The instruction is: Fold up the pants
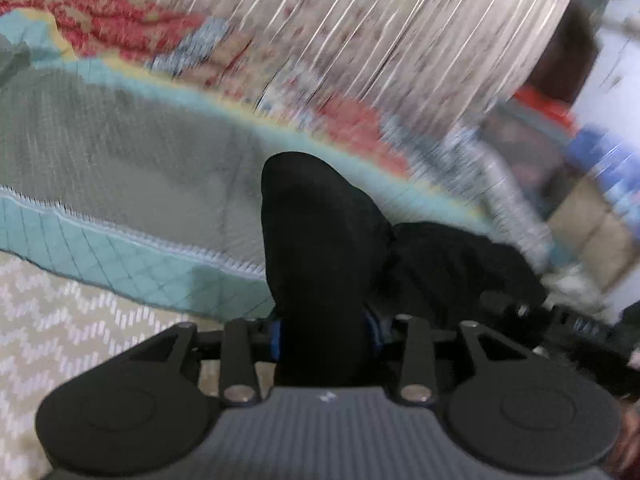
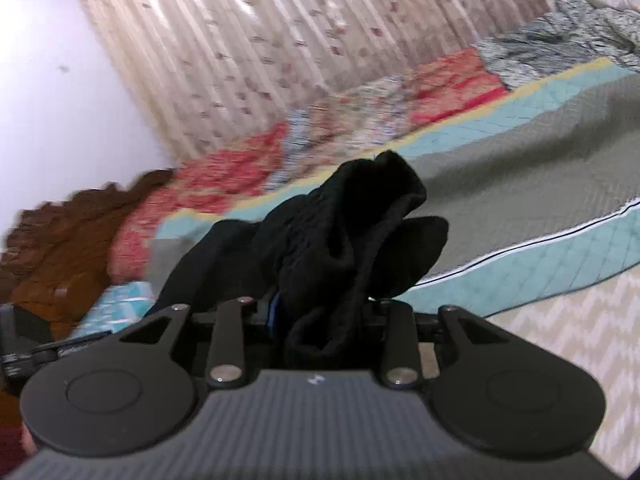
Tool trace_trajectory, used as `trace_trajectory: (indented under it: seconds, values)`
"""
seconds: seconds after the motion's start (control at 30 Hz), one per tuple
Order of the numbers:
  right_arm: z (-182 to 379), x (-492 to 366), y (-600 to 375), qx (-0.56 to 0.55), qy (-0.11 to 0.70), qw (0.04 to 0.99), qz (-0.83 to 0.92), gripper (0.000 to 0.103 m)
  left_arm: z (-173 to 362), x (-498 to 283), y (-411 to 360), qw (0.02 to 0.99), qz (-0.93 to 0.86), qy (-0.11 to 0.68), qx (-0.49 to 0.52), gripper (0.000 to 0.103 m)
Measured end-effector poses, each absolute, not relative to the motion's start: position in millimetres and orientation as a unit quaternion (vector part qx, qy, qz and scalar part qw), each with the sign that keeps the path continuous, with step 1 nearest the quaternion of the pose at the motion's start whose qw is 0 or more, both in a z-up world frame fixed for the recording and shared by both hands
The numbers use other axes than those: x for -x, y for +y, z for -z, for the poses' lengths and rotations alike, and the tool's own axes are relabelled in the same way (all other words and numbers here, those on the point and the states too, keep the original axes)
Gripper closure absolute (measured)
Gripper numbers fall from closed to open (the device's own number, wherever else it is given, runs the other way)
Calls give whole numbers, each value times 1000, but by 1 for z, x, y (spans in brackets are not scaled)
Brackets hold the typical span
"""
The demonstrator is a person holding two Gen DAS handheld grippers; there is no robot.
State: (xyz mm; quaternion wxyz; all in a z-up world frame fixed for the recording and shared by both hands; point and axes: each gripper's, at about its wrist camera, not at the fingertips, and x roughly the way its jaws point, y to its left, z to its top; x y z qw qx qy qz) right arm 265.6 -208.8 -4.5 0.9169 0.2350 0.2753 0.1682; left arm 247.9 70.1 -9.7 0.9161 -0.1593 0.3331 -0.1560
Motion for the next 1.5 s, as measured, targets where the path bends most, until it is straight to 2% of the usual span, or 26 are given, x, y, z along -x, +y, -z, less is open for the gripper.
trace_trajectory:
  seconds: [0.07, 0.13, 0.17, 0.23, 0.37, 0.53, 0.73, 0.83, 0.93, 1.0, 1.07, 1.13, 1.33, 1.5]
  values:
    - [42, -290, -209, -214, 316, 917, -113, 51, 51, -270, 52, 905, 115, 390, 125, 60]
    - [78, -303, -212, -198, 378, 903, -39, 49, 84, -276, 43, 894, 73, 430, 103, 51]
    - [89, -298, -218, -209, 391, 896, -24, 49, 89, -269, 44, 901, 75, 414, 106, 50]
    - [91, -275, -233, -247, 359, 898, -55, 49, 86, -253, 48, 908, 83, 396, 108, 49]
    - [68, -232, -244, -251, 331, 908, -59, 48, 56, -226, 61, 922, 70, 364, 109, 50]
    - [45, -183, -227, -244, 339, 905, -80, 47, 23, -171, 59, 930, 61, 355, 77, 47]
    - [42, -114, -197, -232, 346, 905, -85, 38, 11, -91, 41, 928, 73, 363, 31, 40]
    - [41, -84, -186, -231, 347, 905, -85, 30, 9, -54, 35, 927, 75, 367, 21, 26]
    - [36, -59, -178, -220, 342, 911, -67, 22, 7, -25, 31, 925, 74, 371, 24, 21]
    - [34, -46, -174, -215, 341, 913, -56, 16, 5, -7, 26, 926, 65, 371, 21, 6]
    - [33, -31, -168, -209, 340, 916, -34, 13, 1, 9, 23, 930, 55, 363, 18, 0]
    - [36, -18, -160, -195, 347, 917, -13, 5, -1, 21, 20, 932, 47, 360, 12, 0]
    - [50, 2, -150, -185, 377, 907, -25, 5, -3, 46, 6, 928, 37, 370, -12, 0]
    - [45, 9, -152, -183, 368, 911, -30, 5, -5, 60, -8, 930, 20, 364, -53, 0]
